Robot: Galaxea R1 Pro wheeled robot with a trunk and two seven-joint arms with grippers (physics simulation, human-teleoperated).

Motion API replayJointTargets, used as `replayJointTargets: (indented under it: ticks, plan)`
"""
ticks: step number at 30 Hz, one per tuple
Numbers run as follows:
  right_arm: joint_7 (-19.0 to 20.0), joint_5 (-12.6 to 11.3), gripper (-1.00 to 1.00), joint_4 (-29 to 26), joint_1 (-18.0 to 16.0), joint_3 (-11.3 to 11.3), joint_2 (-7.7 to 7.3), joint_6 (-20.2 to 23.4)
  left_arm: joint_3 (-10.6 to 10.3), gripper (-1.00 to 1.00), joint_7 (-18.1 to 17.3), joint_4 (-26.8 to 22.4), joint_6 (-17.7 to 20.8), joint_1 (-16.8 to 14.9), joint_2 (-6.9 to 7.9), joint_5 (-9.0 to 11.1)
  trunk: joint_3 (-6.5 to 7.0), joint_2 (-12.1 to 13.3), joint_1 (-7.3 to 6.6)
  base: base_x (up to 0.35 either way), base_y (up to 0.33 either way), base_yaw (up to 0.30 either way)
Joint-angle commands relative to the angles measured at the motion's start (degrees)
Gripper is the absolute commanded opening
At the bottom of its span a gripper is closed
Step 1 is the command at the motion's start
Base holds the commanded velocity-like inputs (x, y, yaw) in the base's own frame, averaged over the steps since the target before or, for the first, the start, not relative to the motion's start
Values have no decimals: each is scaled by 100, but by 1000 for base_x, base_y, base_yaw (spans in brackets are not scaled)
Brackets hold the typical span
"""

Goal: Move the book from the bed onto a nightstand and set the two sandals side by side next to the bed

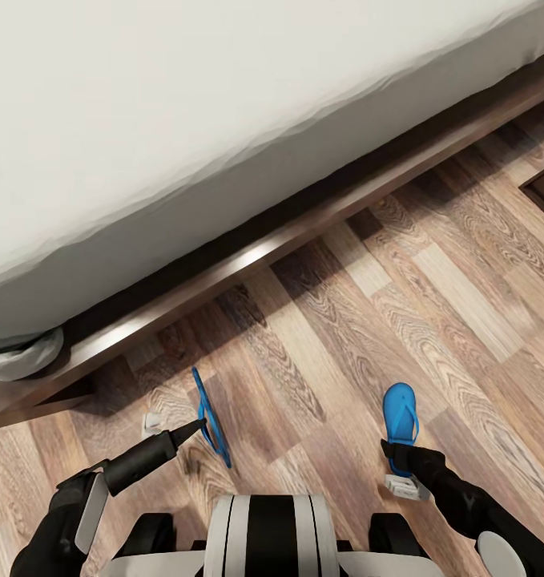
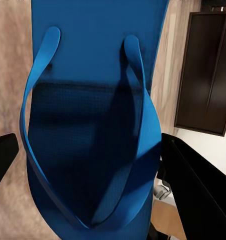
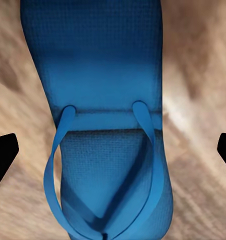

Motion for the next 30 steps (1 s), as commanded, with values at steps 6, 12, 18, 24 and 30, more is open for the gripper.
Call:
replayJointTargets:
  ticks: [6,12,18,24,30]
  plan:
    - [17,41,100,-8,-6,15,-10,-26,3,-100,-13,2,50,-2,0,16,-3,-1,-1,0,0,0]
    - [19,41,100,-10,-1,15,-9,-26,4,-100,-13,8,63,-2,0,16,-3,-1,-1,71,0,0]
    - [24,41,100,-17,-3,15,-12,-26,5,-100,-13,9,59,-2,0,24,-3,-1,-1,41,0,0]
    - [24,41,100,-17,-3,15,-8,-26,10,-100,-13,9,59,-2,0,23,-3,-1,-1,3,0,0]
    - [25,41,100,-17,-5,15,-7,-26,12,-100,-13,9,61,-2,0,24,-3,-1,-1,127,0,0]
